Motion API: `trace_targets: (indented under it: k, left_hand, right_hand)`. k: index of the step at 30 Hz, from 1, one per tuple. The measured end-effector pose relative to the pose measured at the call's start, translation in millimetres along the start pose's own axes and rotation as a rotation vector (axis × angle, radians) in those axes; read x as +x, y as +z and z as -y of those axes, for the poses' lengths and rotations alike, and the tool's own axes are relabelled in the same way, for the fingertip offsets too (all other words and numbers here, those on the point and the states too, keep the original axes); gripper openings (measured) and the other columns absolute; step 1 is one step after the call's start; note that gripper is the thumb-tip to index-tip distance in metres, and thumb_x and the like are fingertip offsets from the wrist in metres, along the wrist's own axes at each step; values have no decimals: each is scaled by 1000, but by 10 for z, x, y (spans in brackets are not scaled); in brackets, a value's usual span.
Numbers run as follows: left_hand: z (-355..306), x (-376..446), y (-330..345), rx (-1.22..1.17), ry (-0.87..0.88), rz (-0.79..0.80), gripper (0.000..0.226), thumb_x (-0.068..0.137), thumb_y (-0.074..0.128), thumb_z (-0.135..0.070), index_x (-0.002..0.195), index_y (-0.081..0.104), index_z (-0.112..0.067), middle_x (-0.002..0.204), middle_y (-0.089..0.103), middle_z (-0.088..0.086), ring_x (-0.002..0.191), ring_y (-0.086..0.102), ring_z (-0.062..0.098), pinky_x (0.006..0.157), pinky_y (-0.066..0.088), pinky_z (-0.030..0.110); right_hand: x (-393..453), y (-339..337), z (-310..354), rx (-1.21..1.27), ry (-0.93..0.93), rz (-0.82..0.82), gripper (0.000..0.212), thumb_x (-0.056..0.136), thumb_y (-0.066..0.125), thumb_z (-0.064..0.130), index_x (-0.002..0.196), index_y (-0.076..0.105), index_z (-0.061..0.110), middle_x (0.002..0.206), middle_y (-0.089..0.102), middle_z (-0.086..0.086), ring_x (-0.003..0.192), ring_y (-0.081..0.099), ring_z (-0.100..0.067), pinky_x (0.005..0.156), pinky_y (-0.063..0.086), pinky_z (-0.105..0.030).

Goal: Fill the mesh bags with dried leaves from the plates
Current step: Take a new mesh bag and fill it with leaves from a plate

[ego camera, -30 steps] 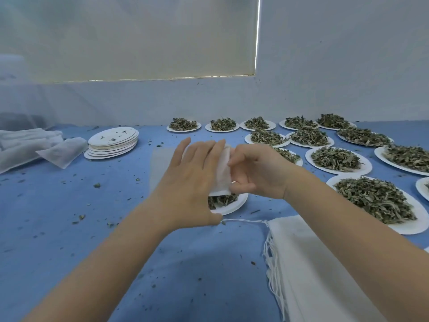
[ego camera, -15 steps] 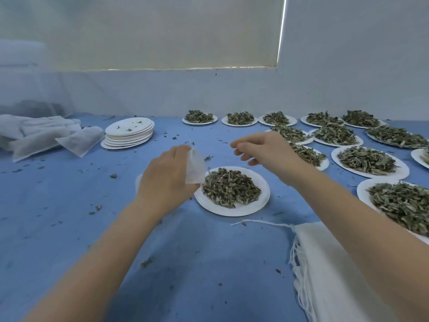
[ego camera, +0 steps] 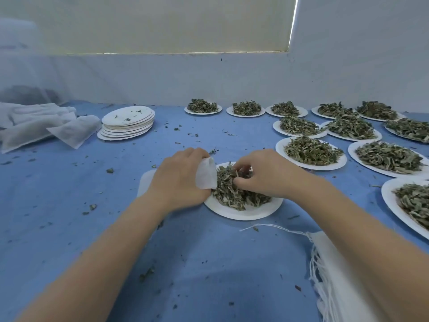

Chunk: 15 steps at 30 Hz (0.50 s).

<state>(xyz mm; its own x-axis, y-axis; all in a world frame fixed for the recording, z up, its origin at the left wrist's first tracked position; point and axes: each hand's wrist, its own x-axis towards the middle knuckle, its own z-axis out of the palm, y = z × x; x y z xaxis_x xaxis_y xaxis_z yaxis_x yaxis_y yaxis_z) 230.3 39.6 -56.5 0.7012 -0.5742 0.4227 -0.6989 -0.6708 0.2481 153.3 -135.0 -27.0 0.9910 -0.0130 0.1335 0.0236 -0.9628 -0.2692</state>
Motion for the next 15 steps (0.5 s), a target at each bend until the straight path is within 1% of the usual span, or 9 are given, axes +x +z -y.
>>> trace_targets:
  k: [1,2,3,5,7,8,11,15]
  left_hand:
    - [-3,5,24,-6,2,-6,48,70,65,-31,114,49,-23,109,55,-6,101,51,20,78,35,28]
    - [-4,7,44,-14,1,-13,47,70,65,-31,114,50,-24,108,55,-6,101,52,19,77,34,26]
    - [-4,8,60,-19,1,-22,46,70,64,-31,114,50,-24,108,56,-6,100,52,19,76,32,24]
    - [1,-1,74,-31,-4,-39,45,71,65,-31,114,51,-25,109,57,-7,100,52,18,72,27,21]
    - [-11,-9,68,-47,-15,-47,45,70,65,-30,114,51,-25,109,57,-8,99,52,18,68,22,20]
    - [-23,-12,59,-54,-21,-47,46,70,64,-30,114,51,-26,108,57,-8,98,52,17,67,21,20]
    - [-58,-11,29,-93,-18,-34,50,67,65,-28,115,51,-24,110,56,-8,101,51,17,72,26,21]
    - [-102,-8,-3,-122,-36,-26,54,66,67,-28,117,49,-24,113,55,-6,104,50,18,75,30,24]
  right_hand:
    - [-6,8,-7,8,-13,-19,23,87,59,32,107,68,23,85,64,12,68,50,0,59,36,-7]
    - [-12,13,-12,11,-24,-41,21,87,60,30,104,69,22,75,58,16,63,47,3,56,35,-4]
    - [-19,14,-19,9,-32,-62,19,87,60,28,102,71,22,69,54,17,62,48,2,56,36,-4]
    - [-38,2,-36,-1,-45,-105,16,86,59,23,94,73,19,71,61,10,66,55,-7,59,39,-10]
    - [-55,-37,-53,7,-38,-165,16,86,60,21,95,74,19,80,67,2,73,58,-12,67,43,-16]
    - [-64,-66,-59,31,-30,-206,17,86,61,21,97,74,19,84,68,1,75,58,-12,70,43,-18]
    - [-79,-158,-50,136,-22,-331,18,86,63,21,100,74,18,84,68,-1,75,58,-11,75,43,-19]
    - [-75,-173,19,170,-56,-415,15,84,66,19,96,74,19,81,67,0,73,58,-12,75,42,-19]
